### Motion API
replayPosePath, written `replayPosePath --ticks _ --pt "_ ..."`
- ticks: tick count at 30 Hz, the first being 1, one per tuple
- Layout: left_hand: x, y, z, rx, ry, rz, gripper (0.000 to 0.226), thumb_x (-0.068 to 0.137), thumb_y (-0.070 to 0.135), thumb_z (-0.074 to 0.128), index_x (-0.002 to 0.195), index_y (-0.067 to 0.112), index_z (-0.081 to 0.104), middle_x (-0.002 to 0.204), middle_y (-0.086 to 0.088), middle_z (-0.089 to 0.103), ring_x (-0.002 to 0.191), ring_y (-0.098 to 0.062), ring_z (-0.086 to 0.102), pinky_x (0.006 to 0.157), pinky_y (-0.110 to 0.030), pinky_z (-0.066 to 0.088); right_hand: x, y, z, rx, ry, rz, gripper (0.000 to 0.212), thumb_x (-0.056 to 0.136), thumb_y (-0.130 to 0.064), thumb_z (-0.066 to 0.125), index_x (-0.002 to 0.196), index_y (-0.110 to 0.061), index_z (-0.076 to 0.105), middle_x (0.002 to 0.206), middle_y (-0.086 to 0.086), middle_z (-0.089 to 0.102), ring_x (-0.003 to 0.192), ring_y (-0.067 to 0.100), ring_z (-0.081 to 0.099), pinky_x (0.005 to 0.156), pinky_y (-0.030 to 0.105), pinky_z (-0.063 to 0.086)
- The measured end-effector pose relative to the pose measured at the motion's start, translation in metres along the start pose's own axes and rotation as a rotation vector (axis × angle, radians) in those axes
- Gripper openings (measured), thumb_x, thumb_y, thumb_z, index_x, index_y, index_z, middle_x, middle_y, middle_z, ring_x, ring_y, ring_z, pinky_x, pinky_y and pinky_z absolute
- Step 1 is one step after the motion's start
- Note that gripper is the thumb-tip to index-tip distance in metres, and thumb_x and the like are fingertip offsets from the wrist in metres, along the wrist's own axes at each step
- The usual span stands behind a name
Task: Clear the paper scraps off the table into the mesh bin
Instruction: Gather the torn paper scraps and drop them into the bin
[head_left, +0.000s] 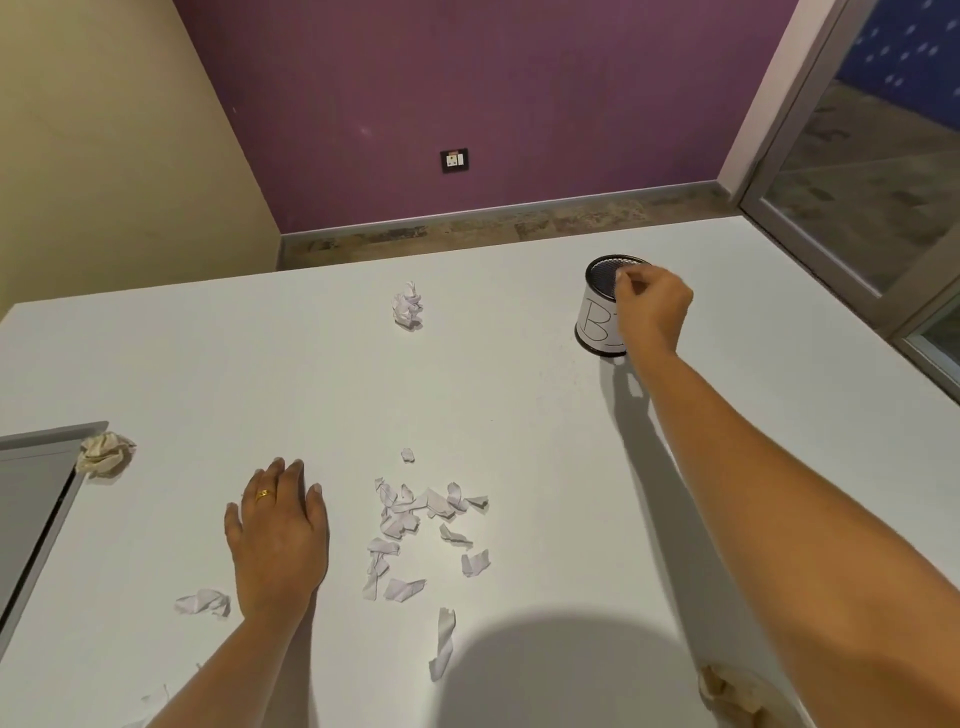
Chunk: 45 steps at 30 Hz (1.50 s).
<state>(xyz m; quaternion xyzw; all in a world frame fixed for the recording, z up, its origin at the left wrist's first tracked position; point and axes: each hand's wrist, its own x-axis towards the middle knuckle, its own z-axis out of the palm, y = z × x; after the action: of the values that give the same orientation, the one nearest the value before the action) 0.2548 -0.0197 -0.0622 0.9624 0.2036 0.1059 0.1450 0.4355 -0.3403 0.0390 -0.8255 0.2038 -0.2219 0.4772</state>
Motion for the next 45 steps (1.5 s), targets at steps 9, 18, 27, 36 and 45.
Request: replayPosePath --ticks 9,18,27,36,45 --pt "0.0 0.001 -0.004 -0.004 -0.027 0.001 0.036 0.094 0.017 0.044 0.127 0.003 0.05 0.139 -0.019 0.047 0.134 -0.034 0.036 0.111 -0.057 0.022 -0.141 0.078 -0.015 -0.131 -0.294 -0.042 0.026 0.093 -0.01 0.051 0.115 -0.005 0.063 0.129 0.01 0.059 0.123 0.022 0.052 0.097 0.014 0.034" --pt "-0.002 0.004 -0.008 -0.012 -0.039 0.01 0.036 0.094 0.015 0.045 0.127 0.001 0.05 0.138 -0.022 0.047 0.134 -0.037 0.036 0.11 -0.059 0.021 -0.177 0.102 -0.022 -0.714 -0.431 -0.292 0.051 0.098 -0.039 0.029 0.147 -0.023 0.024 0.157 -0.001 0.019 0.147 0.016 0.012 0.12 0.042 0.006" --pt "-0.001 0.0 -0.008 -0.112 -0.046 -0.028 0.032 0.095 0.012 0.041 0.123 0.003 0.055 0.138 -0.019 0.048 0.135 -0.032 0.036 0.112 -0.058 0.01 -0.178 0.104 -0.021 -0.751 -0.414 -0.306 0.052 0.098 -0.041 0.029 0.146 -0.023 0.026 0.157 0.0 0.022 0.146 0.017 0.015 0.12 0.042 0.008" --pt "-0.036 0.044 -0.027 -0.361 -0.179 0.35 0.023 0.091 0.016 0.052 0.103 0.007 0.069 0.119 -0.008 0.064 0.116 -0.028 0.054 0.098 -0.034 0.037 -0.177 0.104 -0.021 -0.76 -0.418 -0.312 0.052 0.098 -0.041 0.028 0.146 -0.024 0.024 0.157 -0.001 0.02 0.147 0.016 0.013 0.12 0.042 0.007" --pt "-0.049 0.079 -0.029 0.061 -0.286 0.671 0.043 0.071 0.018 0.076 0.112 0.01 0.064 0.11 -0.003 0.07 0.113 -0.029 0.059 0.087 -0.041 0.048 -0.177 0.105 -0.022 -0.741 -0.403 -0.322 0.05 0.098 -0.038 0.031 0.145 -0.021 0.029 0.156 0.001 0.025 0.146 0.019 0.018 0.119 0.045 0.01"
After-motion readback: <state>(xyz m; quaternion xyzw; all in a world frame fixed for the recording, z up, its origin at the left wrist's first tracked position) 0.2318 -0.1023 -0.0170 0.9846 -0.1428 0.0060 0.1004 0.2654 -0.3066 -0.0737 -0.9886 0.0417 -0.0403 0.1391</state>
